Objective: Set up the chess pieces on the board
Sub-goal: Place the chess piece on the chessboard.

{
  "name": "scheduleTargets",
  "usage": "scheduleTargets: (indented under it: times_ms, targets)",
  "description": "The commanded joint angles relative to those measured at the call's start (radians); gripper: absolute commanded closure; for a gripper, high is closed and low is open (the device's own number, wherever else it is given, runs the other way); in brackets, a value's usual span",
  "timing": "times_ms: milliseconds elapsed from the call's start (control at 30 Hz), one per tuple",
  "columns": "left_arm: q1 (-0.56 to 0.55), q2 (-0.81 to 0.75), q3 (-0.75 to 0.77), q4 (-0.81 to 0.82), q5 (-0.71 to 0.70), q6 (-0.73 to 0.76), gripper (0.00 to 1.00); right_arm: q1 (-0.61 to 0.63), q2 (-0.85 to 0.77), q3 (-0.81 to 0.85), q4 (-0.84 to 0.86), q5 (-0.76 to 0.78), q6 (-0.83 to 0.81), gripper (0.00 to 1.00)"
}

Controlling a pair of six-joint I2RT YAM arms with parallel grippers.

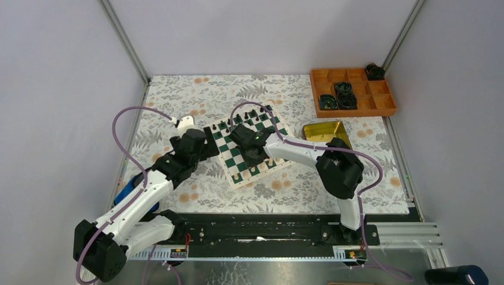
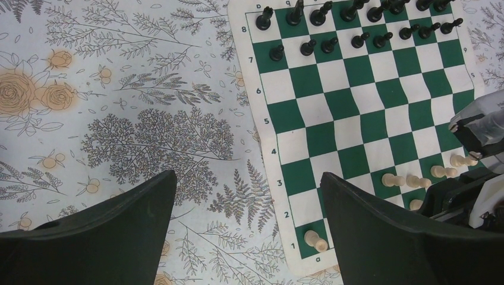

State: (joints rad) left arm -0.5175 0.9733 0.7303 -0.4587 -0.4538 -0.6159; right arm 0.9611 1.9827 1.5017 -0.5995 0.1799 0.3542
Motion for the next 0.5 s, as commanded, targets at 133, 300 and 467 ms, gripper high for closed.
scheduleTargets:
  times_ms: [133, 300, 467]
  targets:
    - [-0.006, 0.008, -0.009, -0.002, -0.027, -0.015, 0.01, 0.008, 0.014, -0.009, 0.026, -0.018, -0.008, 1.00]
    - [-0.005, 0.009, -0.009, -0.002, -0.027, -0.013, 0.01, 0.008, 0.019, -0.015, 0.026, -0.017, -0.008, 0.93]
    - [-0.006, 0.011, -0.009, 0.002, -0.025, -0.012, 0.01, 0.008, 0.023, -0.014, 0.026, -0.016, -0.010, 0.87]
